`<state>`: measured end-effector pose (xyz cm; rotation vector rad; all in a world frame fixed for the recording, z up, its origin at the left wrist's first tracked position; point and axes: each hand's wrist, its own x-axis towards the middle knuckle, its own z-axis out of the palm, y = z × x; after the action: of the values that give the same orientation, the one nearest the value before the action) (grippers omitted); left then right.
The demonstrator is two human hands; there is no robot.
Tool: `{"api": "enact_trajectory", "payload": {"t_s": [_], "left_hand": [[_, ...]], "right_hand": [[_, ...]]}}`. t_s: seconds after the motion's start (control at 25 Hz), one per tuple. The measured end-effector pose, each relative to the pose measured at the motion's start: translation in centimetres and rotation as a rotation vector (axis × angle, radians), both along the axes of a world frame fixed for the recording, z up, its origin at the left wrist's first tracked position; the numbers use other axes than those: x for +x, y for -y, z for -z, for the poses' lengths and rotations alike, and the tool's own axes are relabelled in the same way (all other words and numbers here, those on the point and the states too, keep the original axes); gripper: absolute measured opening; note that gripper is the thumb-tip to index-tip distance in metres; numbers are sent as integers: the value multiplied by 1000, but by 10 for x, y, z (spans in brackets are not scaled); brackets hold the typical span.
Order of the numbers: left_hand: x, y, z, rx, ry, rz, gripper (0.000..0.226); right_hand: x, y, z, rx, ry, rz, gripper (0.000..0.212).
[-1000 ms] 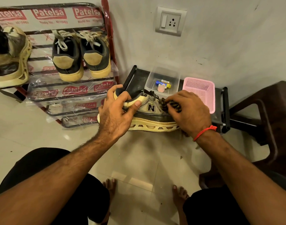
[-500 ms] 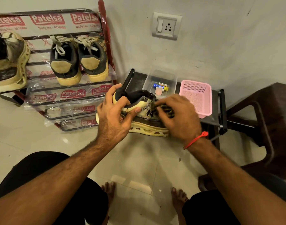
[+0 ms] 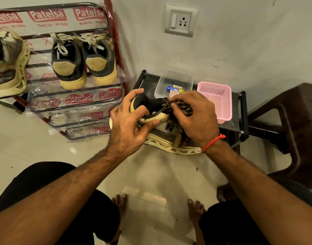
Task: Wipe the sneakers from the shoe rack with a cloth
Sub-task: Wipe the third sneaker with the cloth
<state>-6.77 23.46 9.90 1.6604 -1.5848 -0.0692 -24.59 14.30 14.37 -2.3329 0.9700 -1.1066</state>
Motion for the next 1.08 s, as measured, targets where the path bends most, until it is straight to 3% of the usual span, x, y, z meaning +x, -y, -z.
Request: {"api": "enact_trajectory", "payload": {"t_s": [0.16,0.32,0.44,0.6,0.72,0.88,1.08], "left_hand": [[-2,0,0,20,18,7,24],[2,0,0,2,29,-13,33],[4,0,-2,-25,13,-16,32],[0,0,-2,-2,11,-2,30],[1,0,-2,-11,9,10,30],[4,1,0,17,3,-31,33],[5,3,-2,5,-70,-92,33]], "right_hand": [[4,-17,3,-90,-65,-151,17],[-6,8,8,41,-151,58,15],[0,-5,7,-58,-91,-105,15],[-2,1,-4,42,79,-70,12],[3,-13,0,-29,9,-177,12],[-9,7,0,61,-8,-6,12],[0,-17,3,4,-45,-196,13]]}}
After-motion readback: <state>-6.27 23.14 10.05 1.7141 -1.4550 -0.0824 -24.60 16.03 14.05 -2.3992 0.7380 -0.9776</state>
